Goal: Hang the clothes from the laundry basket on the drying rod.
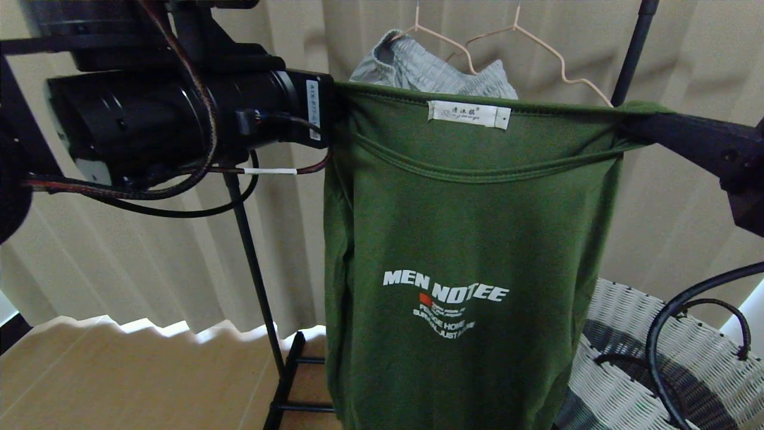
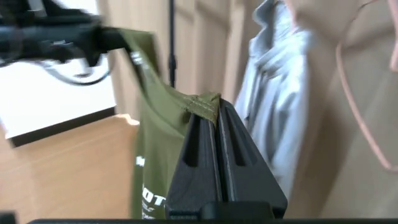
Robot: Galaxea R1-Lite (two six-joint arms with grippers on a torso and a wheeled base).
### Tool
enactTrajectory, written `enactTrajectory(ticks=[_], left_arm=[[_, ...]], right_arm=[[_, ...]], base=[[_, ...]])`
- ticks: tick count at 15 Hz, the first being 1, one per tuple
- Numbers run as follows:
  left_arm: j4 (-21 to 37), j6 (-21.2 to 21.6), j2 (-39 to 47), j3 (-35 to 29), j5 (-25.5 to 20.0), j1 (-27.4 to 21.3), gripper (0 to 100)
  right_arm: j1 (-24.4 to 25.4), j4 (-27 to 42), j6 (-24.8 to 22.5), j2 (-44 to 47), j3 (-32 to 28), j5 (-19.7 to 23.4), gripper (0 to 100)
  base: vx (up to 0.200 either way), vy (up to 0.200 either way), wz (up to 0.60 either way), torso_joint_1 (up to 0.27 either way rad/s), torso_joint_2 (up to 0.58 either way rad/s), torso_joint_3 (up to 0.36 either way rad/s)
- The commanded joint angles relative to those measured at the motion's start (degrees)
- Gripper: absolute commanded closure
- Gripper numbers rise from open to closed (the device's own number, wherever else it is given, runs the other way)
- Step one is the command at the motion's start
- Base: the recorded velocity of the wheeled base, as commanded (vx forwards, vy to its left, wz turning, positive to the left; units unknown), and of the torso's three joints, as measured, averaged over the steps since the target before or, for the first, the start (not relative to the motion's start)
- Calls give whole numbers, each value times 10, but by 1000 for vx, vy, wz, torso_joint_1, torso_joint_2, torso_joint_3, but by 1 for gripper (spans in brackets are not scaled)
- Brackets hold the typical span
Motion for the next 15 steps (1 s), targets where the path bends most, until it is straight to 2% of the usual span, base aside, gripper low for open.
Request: enactTrajectory(ticks=[1,3,9,10,12,15], left_arm=[[-1,0,29,-5,0,4,100],[-1,0,32,-6,0,7,100],[3,-1,23,4,0,20,100],[17,-2,12,9,0,22,100],[60,-16,-18,10,-2,22,100],[101,-26,-77,24,-53,22,100]], right_arm=[[1,-4,0,-15,27,20,100],[1,-5,0,-18,32,41,100],[-2,-11,-8,9,30,37,100],[-2,-20,-14,21,29,37,100],[-14,-53,-19,55,24,36,100],[-27,-135,-17,117,12,33,100]], base=[[0,0,0,0,0,0],[0,0,0,0,0,0],[0,0,0,0,0,0],[0,0,0,0,0,0],[0,0,0,0,0,0],[0,0,0,0,0,0]])
